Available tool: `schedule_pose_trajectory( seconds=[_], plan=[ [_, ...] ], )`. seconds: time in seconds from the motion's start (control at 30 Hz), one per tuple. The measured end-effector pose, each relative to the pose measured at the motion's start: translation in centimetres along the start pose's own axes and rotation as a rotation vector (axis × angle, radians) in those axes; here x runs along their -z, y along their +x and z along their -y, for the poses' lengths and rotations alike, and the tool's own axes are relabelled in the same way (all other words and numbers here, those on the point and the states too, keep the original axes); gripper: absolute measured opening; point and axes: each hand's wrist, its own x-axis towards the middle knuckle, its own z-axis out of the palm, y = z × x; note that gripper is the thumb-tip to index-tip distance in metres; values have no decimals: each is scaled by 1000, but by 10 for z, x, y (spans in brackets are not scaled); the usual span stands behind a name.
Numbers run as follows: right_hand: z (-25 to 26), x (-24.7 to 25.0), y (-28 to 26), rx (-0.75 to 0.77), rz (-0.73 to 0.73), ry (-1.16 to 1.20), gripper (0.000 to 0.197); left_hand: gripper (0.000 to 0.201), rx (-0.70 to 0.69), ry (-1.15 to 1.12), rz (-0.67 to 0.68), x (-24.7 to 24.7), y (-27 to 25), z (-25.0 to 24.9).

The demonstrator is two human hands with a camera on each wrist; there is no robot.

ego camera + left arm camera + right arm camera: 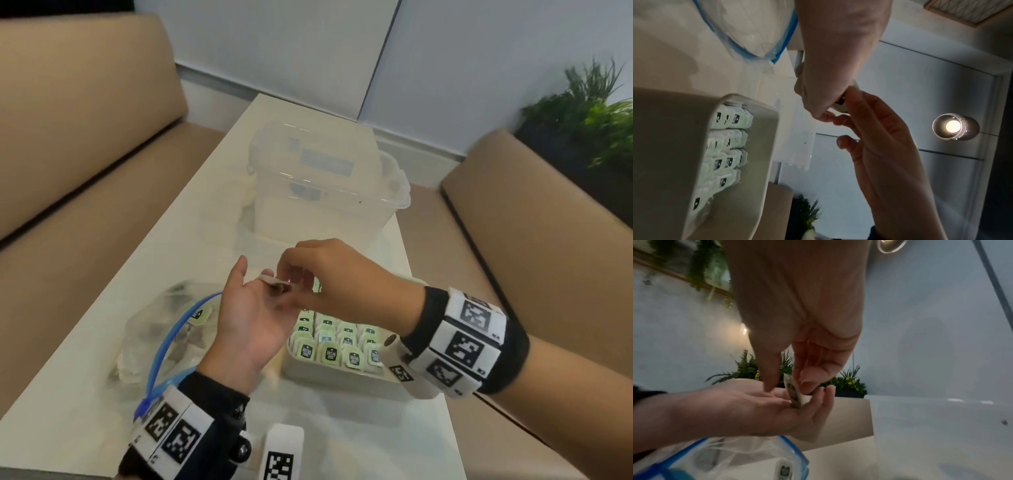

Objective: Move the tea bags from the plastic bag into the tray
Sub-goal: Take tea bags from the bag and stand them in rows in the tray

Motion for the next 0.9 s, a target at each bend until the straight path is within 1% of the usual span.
schedule_pose_trajectory(
  seconds=[0.07,0.13,0.17,0.23,0.27,0.3,0.4,0.43,0.47,0.53,0.6,0.63,0.7,0.73,0.77,0.8,0.9],
  plan=[
    [-5,8,4,-6,-47,-36,12,37,-12,38,14,0,-1,2],
    [-8,23,7,-45,-68,-40,8,46,-51,225,31,4,-1,3],
    [-9,32,8,-60,-70,-37,7,54,-86,331,55,8,0,2],
    [-10,48,8,-80,-53,-44,7,80,-160,532,126,12,-1,2],
    [-10,55,8,-85,-45,-55,8,87,-197,607,151,11,-2,4],
    [-9,59,7,-90,-37,-70,9,81,-234,657,167,11,-2,6],
    [-5,66,2,-106,-32,-108,10,34,-331,737,153,2,-4,12],
    [-4,67,0,-109,-32,-111,11,26,-360,757,146,1,-4,14],
    [-2,68,-2,-112,-30,-109,11,22,-379,775,149,1,-4,16],
    [0,68,-7,-118,-20,-101,10,21,-397,823,146,1,-4,19],
    [-1,68,-12,-132,-7,-103,11,25,-390,864,142,2,-5,22],
    [-2,69,-14,-141,-1,-103,11,32,-379,870,137,2,-6,23],
    [-9,70,-21,-172,34,-106,12,51,-342,824,117,5,-6,20],
    [-14,70,-25,-197,71,-110,12,60,-327,774,93,8,-5,18],
    [-21,68,-29,-227,118,-113,13,64,-321,726,62,10,-4,14],
    [-28,65,-34,-264,176,-121,13,62,-323,683,27,12,-3,10],
    [-53,41,-51,-377,398,-203,16,30,-342,611,-48,17,-2,-1]
  ],
)
